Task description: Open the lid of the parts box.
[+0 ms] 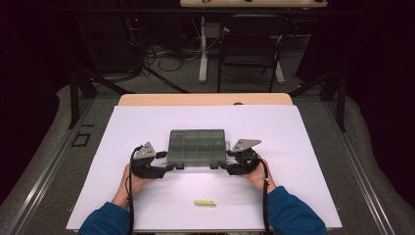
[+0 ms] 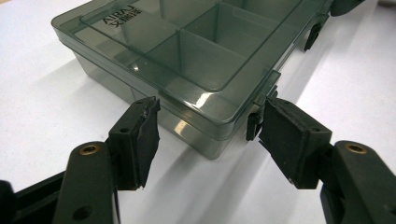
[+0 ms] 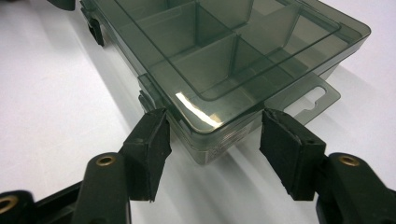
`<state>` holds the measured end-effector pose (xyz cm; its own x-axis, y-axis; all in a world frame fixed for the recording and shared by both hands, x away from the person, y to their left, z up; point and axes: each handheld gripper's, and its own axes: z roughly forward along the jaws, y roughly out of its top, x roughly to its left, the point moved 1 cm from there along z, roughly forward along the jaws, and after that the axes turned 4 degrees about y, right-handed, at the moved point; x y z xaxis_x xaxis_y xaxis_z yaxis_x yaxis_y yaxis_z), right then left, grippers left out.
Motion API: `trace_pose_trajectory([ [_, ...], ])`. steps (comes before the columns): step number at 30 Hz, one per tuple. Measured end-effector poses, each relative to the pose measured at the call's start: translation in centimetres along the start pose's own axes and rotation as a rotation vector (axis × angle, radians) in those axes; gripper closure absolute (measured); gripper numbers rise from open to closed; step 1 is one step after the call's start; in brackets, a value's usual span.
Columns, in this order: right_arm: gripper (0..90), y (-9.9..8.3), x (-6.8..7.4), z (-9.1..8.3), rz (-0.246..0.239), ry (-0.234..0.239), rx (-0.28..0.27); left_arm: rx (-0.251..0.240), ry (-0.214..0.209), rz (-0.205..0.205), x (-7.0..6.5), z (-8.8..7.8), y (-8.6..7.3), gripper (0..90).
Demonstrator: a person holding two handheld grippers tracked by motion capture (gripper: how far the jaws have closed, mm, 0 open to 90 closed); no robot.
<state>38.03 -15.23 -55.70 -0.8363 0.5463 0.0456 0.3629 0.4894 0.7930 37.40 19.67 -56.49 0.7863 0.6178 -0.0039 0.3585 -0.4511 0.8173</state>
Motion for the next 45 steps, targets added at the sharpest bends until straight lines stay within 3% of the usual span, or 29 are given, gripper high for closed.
trace_pose_trajectory([
  [26, 41.1, -0.08, 0.13, 0.26, -0.004, -0.007, 0.021, 0.006, 0.008, -0.013, 0.08, 0.17, -0.25, 43.4],
  [45, 42.3, -0.20, 0.05, 0.25, 0.013, 0.000, 0.000, 0.002, 0.013, -0.009, 0.05, 0.04, -0.46, 47.4],
])
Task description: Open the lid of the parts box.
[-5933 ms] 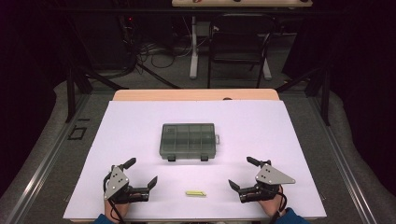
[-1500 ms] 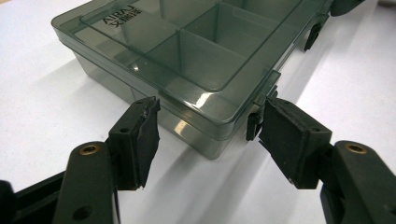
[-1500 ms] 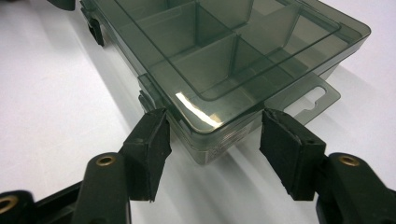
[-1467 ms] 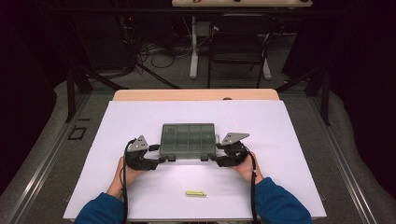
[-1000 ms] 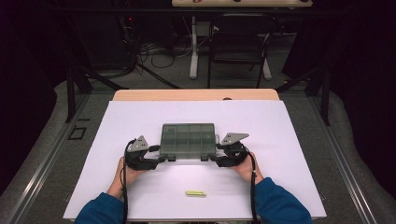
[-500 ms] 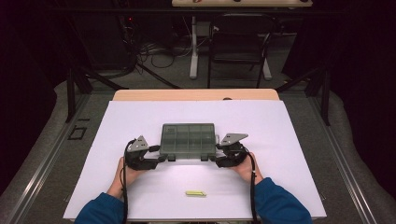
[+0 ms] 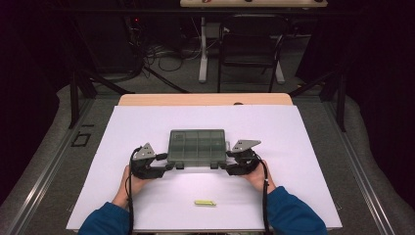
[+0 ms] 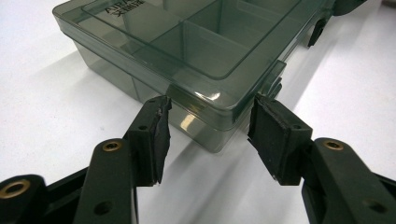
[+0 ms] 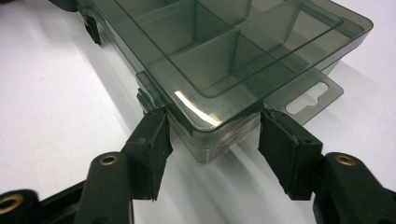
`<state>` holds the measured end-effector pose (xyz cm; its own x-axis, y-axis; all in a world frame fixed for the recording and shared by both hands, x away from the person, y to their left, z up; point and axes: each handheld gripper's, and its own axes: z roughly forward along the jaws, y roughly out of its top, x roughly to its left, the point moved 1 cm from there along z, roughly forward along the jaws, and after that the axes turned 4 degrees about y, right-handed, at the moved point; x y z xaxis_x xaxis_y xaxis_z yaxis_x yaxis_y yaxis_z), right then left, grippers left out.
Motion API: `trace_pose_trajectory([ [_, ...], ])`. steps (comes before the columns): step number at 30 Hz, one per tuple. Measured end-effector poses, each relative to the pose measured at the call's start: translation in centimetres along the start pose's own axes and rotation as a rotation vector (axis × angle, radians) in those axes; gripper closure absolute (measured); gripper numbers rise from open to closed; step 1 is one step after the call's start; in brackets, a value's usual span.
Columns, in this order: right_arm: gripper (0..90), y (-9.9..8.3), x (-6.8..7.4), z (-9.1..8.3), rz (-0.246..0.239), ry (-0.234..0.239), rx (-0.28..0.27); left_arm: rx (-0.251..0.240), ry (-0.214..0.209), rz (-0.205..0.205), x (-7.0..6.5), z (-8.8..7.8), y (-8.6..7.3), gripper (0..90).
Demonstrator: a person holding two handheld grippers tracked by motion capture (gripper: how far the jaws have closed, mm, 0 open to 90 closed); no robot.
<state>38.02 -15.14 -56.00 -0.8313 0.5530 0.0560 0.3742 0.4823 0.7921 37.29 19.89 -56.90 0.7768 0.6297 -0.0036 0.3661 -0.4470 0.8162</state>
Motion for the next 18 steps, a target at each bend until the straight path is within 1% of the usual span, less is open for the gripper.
trace_pose_trajectory([
  [5, 42.2, 0.02, -0.01, -0.01, -0.001, 0.001, 0.002, -0.001, 0.000, 0.000, -0.13, 0.04, 0.02, 45.7],
  [12, 42.5, 0.01, -0.01, 0.01, -0.001, 0.000, -0.002, -0.002, 0.005, 0.001, -0.12, 0.04, -0.04, 47.1],
  [18, 42.5, 0.01, -0.02, 0.00, 0.004, 0.001, -0.002, -0.011, 0.001, -0.014, -0.14, 0.03, -0.07, 47.8],
])
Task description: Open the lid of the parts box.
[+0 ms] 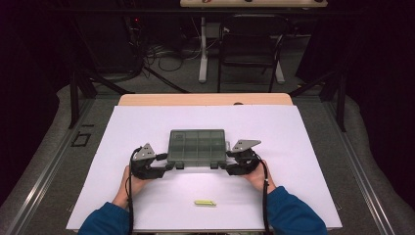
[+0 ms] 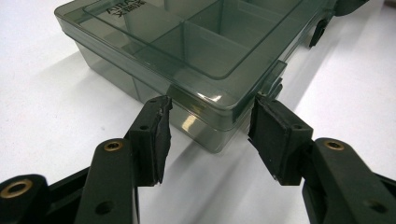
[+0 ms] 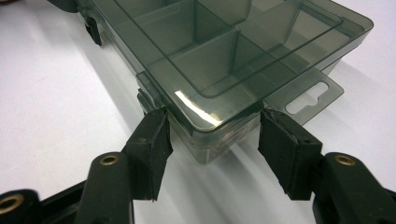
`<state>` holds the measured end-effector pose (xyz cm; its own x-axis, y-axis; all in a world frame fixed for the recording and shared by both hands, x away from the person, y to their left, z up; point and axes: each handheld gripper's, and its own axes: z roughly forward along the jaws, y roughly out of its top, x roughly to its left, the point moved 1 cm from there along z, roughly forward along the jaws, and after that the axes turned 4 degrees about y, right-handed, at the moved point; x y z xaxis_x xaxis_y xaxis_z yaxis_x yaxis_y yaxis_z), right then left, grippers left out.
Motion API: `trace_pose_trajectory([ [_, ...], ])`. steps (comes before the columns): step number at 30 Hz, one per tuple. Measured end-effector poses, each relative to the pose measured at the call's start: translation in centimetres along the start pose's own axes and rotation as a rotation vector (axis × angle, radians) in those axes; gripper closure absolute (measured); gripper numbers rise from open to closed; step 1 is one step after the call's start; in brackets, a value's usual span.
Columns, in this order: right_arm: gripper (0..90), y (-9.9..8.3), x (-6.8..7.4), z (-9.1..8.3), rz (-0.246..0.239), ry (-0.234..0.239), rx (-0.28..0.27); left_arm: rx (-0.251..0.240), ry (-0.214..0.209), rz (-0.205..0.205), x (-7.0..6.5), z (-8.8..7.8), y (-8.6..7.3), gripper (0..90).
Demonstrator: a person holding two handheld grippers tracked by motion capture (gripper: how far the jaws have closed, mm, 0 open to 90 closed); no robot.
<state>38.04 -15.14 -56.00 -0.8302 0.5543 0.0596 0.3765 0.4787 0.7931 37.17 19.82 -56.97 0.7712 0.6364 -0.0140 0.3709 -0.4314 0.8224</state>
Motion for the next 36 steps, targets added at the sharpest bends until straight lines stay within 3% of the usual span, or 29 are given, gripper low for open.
trace_pose_trajectory([
  [7, 42.7, 0.04, 0.02, -0.03, -0.006, -0.002, 0.007, -0.005, 0.001, -0.003, -0.05, -0.04, 0.00, 49.1],
  [14, 41.4, 0.10, 0.04, 0.01, 0.004, -0.002, 0.007, 0.009, 0.008, 0.026, -0.08, -0.08, 0.12, 47.3],
  [23, 41.3, 0.15, 0.10, 0.06, 0.001, -0.010, 0.012, -0.007, 0.004, 0.001, -0.04, 0.01, 0.04, 47.9],
  [36, 43.6, 0.14, 0.06, -0.07, 0.004, -0.012, 0.016, -0.007, -0.004, -0.002, 0.03, -0.09, 0.16, 50.2],
])
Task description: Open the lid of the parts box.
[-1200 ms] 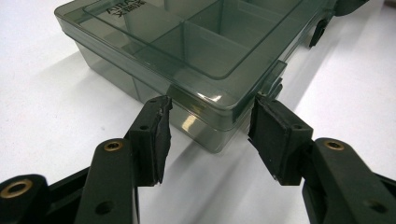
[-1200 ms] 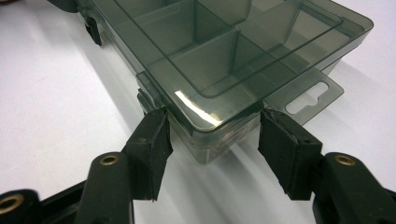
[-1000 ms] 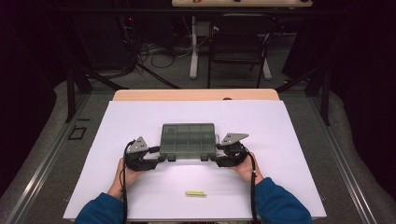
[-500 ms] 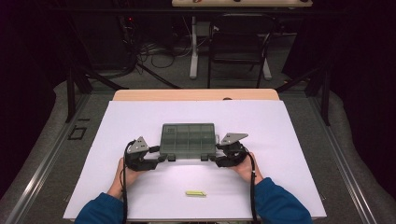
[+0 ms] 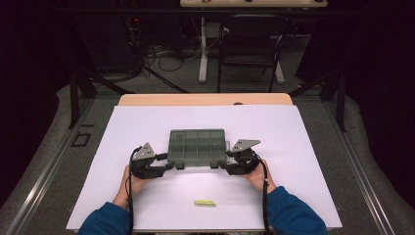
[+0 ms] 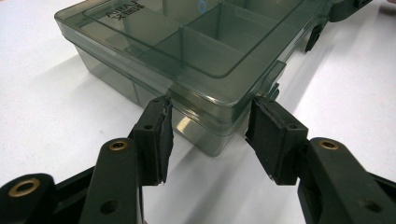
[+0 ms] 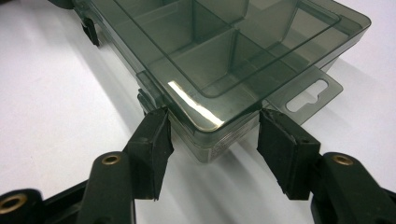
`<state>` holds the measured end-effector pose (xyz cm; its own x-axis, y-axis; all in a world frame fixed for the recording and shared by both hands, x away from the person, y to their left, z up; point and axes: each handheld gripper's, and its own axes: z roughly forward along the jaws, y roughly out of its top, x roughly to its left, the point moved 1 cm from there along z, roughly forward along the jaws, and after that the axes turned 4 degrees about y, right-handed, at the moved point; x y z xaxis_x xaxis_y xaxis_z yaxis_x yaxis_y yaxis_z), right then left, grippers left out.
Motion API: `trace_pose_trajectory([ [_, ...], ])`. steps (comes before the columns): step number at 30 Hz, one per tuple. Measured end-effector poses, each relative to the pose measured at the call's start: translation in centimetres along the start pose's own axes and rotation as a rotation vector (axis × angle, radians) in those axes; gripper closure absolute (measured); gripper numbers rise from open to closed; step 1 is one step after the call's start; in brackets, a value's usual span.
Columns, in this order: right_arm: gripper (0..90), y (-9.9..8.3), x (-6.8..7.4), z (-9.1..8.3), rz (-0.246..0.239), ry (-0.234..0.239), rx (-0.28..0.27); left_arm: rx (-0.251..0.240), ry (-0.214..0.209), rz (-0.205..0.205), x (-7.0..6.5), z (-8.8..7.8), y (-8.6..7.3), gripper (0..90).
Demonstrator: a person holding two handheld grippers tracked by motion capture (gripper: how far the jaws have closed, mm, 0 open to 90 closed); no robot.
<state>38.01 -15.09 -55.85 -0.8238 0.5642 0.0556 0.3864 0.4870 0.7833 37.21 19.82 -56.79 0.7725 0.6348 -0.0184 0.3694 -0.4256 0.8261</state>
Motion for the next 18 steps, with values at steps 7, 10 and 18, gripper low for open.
trace_pose_trajectory([
  [7, 44.1, 0.08, 0.12, -0.01, 0.006, -0.007, 0.002, -0.008, -0.033, -0.026, 0.40, -0.02, -0.09, 50.5],
  [10, 44.5, 0.08, 0.09, -0.03, 0.003, -0.004, 0.004, -0.001, -0.027, -0.013, 0.37, -0.04, -0.02, 50.5],
  [18, 41.7, 0.22, 0.08, 0.12, 0.013, -0.005, 0.007, 0.000, -0.024, -0.002, 0.25, 0.05, 0.13, 47.7],
])
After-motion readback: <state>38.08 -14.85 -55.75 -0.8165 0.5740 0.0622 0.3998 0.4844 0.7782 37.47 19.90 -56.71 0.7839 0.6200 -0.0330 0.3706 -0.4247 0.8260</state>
